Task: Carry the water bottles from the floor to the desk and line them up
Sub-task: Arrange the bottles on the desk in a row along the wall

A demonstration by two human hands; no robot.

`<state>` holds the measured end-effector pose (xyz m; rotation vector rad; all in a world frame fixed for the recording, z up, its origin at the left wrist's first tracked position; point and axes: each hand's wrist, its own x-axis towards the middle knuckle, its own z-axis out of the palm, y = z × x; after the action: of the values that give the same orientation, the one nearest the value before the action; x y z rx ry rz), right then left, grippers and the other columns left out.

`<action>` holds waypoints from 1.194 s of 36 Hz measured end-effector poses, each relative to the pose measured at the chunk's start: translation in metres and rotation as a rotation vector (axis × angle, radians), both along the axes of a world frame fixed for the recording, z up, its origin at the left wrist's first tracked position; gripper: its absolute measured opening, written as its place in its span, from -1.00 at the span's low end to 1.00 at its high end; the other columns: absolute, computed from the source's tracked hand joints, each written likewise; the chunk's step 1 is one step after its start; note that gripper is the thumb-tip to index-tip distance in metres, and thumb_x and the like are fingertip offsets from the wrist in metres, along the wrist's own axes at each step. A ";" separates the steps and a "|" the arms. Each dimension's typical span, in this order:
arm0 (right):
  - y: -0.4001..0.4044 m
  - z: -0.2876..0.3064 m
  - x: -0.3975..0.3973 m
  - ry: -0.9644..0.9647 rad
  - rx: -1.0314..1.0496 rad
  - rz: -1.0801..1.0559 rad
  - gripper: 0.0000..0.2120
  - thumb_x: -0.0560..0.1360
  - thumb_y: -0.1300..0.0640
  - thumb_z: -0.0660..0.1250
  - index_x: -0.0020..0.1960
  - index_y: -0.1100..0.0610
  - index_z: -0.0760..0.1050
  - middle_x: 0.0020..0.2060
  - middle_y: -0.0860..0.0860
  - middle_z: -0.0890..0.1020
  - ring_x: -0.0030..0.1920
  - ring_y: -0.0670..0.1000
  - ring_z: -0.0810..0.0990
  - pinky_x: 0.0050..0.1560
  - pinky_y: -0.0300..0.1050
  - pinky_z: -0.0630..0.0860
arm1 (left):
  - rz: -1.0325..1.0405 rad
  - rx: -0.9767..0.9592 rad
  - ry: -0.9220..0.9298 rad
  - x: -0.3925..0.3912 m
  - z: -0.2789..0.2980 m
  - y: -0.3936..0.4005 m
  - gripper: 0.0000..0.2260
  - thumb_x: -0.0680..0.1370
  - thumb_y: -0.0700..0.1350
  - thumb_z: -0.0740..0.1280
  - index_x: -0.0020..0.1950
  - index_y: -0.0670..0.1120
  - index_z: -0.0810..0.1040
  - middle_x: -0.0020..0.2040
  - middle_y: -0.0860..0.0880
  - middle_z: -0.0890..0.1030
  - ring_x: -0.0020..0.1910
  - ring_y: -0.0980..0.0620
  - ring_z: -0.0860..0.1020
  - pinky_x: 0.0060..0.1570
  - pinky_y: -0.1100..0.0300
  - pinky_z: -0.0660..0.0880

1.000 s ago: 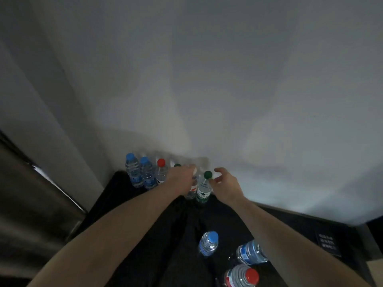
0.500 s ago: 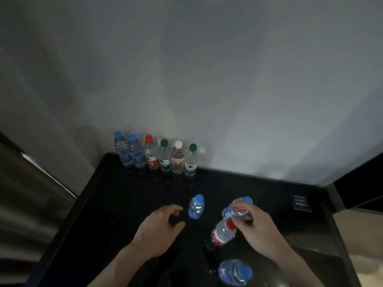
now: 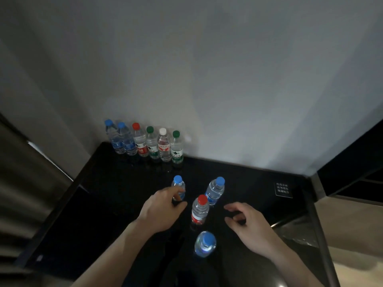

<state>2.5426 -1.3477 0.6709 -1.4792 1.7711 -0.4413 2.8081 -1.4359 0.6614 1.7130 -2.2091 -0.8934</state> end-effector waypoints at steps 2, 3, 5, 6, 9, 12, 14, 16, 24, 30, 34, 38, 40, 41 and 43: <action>0.005 0.001 -0.013 0.008 0.006 0.027 -0.69 0.55 -0.06 0.42 0.26 -0.27 0.49 0.14 -0.29 0.53 0.10 -0.23 0.58 0.11 -0.23 0.58 | 0.035 0.005 0.005 -0.012 0.001 0.009 -0.67 0.53 0.11 0.39 0.29 0.23 0.47 0.10 0.20 0.59 -0.14 0.17 0.60 -0.06 0.16 0.61; 0.007 0.002 -0.019 0.012 0.005 0.038 -0.68 0.55 -0.06 0.42 0.27 -0.27 0.48 0.15 -0.29 0.53 0.10 -0.23 0.58 0.12 -0.22 0.59 | 0.055 0.006 0.007 -0.016 0.001 0.014 -0.66 0.54 0.10 0.39 0.30 0.23 0.47 0.09 0.20 0.59 -0.14 0.18 0.60 -0.07 0.17 0.60; 0.007 0.003 -0.030 0.006 0.002 0.054 -0.65 0.55 -0.06 0.42 0.30 -0.26 0.46 0.17 -0.27 0.52 0.10 -0.21 0.58 0.12 -0.20 0.60 | 0.092 0.003 0.009 -0.023 0.002 0.021 -0.67 0.54 0.09 0.39 0.30 0.23 0.48 0.06 0.22 0.58 -0.15 0.18 0.59 -0.10 0.18 0.60; 0.006 0.004 -0.033 0.004 -0.002 0.065 -0.64 0.55 -0.06 0.42 0.31 -0.25 0.45 0.18 -0.26 0.52 0.10 -0.21 0.59 0.11 -0.20 0.60 | 0.108 0.005 0.005 -0.025 0.001 0.024 -0.67 0.54 0.09 0.39 0.29 0.24 0.48 0.04 0.22 0.58 -0.16 0.18 0.59 -0.11 0.17 0.61; -0.005 0.004 -0.039 0.023 -0.010 0.099 -0.57 0.55 -0.06 0.42 0.38 -0.24 0.41 0.22 -0.26 0.47 0.07 -0.20 0.59 0.07 -0.22 0.60 | 0.150 0.019 -0.032 -0.027 0.002 0.024 -0.69 0.54 0.10 0.38 0.27 0.24 0.48 0.00 0.22 0.57 -0.14 0.19 0.59 -0.09 0.13 0.62; -0.023 0.005 -0.038 0.046 -0.023 0.119 -0.50 0.56 -0.06 0.41 0.45 -0.21 0.35 0.24 -0.23 0.43 0.02 -0.19 0.58 -0.02 -0.30 0.54 | 0.176 0.034 -0.075 -0.024 0.004 0.013 -0.66 0.54 0.10 0.37 0.31 0.18 0.47 0.01 0.20 0.58 -0.08 0.18 0.58 -0.03 0.10 0.60; -0.039 0.004 -0.035 0.057 -0.036 0.121 -0.47 0.57 -0.06 0.40 0.49 -0.17 0.31 0.31 -0.16 0.42 -0.01 -0.17 0.59 -0.07 -0.32 0.48 | 0.181 0.047 -0.111 -0.022 0.006 0.001 -0.64 0.55 0.09 0.36 0.34 0.13 0.44 0.02 0.15 0.59 -0.07 0.14 0.58 -0.03 0.11 0.59; -0.056 0.001 -0.030 0.082 -0.059 0.124 -0.43 0.58 -0.06 0.38 0.53 -0.13 0.27 0.38 -0.07 0.39 -0.01 -0.14 0.60 -0.04 -0.31 0.47 | 0.174 0.052 -0.150 -0.021 0.005 -0.015 -0.60 0.57 0.10 0.34 0.39 0.10 0.40 0.03 0.12 0.59 -0.09 0.12 0.58 -0.08 0.13 0.57; -0.105 -0.017 -0.009 0.255 -0.013 0.168 -0.47 0.64 0.03 0.28 0.58 -0.05 0.24 0.47 0.05 0.32 0.29 0.10 0.55 0.31 -0.06 0.50 | 0.043 0.129 -0.378 -0.033 -0.020 -0.076 -0.43 0.56 0.03 0.30 0.55 0.06 0.20 0.30 -0.08 0.54 0.11 -0.08 0.58 -0.11 0.12 0.48; -0.115 -0.029 0.003 0.368 0.028 0.158 -0.55 0.65 0.09 0.25 0.52 -0.05 0.32 0.33 0.03 0.45 0.14 0.05 0.59 0.09 -0.12 0.56 | -0.033 0.134 -0.520 -0.039 -0.029 -0.093 -0.44 0.56 -0.02 0.33 0.54 0.05 0.24 0.32 -0.09 0.49 0.19 -0.12 0.55 -0.05 0.08 0.48; -0.119 -0.034 0.001 0.435 0.031 0.124 -0.65 0.60 0.11 0.35 0.37 -0.07 0.44 0.20 -0.01 0.51 0.09 0.03 0.58 0.13 -0.06 0.59 | -0.042 0.015 -0.368 -0.047 -0.018 -0.086 -0.57 0.56 0.08 0.32 0.40 0.07 0.37 0.27 -0.02 0.49 0.14 -0.08 0.55 0.01 0.05 0.52; -0.120 -0.038 -0.004 0.504 0.021 0.128 -0.68 0.56 0.14 0.40 0.28 -0.06 0.46 0.13 -0.01 0.51 0.02 0.03 0.59 0.04 -0.08 0.57 | -0.232 0.038 -0.224 -0.059 -0.013 -0.059 -0.63 0.50 0.24 0.30 0.25 0.13 0.45 0.05 0.08 0.54 -0.05 0.08 0.55 -0.09 0.10 0.55; -0.119 -0.038 -0.006 0.532 0.013 0.128 -0.68 0.55 0.16 0.39 0.26 -0.03 0.43 0.10 -0.01 0.53 0.00 0.04 0.58 -0.01 -0.09 0.53 | -0.333 0.067 -0.281 -0.063 -0.016 -0.049 -0.62 0.50 0.26 0.27 0.23 0.10 0.46 0.02 0.06 0.56 -0.06 0.07 0.54 -0.09 0.10 0.53; -0.118 -0.038 -0.007 0.542 0.018 0.132 -0.68 0.55 0.17 0.39 0.25 -0.01 0.41 0.08 -0.01 0.52 -0.03 0.03 0.56 -0.04 -0.10 0.49 | -0.371 0.055 -0.324 -0.064 -0.018 -0.046 -0.62 0.51 0.26 0.25 0.21 0.08 0.47 0.03 0.04 0.57 -0.04 0.04 0.54 -0.05 0.06 0.53; -0.117 -0.038 -0.009 0.553 0.030 0.139 -0.64 0.52 0.20 0.42 0.23 0.01 0.37 0.05 -0.01 0.50 -0.08 0.01 0.50 -0.07 -0.11 0.43 | -0.429 0.015 -0.403 -0.067 -0.022 -0.044 -0.64 0.54 0.25 0.24 0.18 0.04 0.47 0.03 0.01 0.58 -0.01 -0.02 0.56 0.03 -0.03 0.54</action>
<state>2.5337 -1.4644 0.6327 -1.8063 2.0545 0.0809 2.7409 -1.4799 0.6393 1.5587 -2.9178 -0.6871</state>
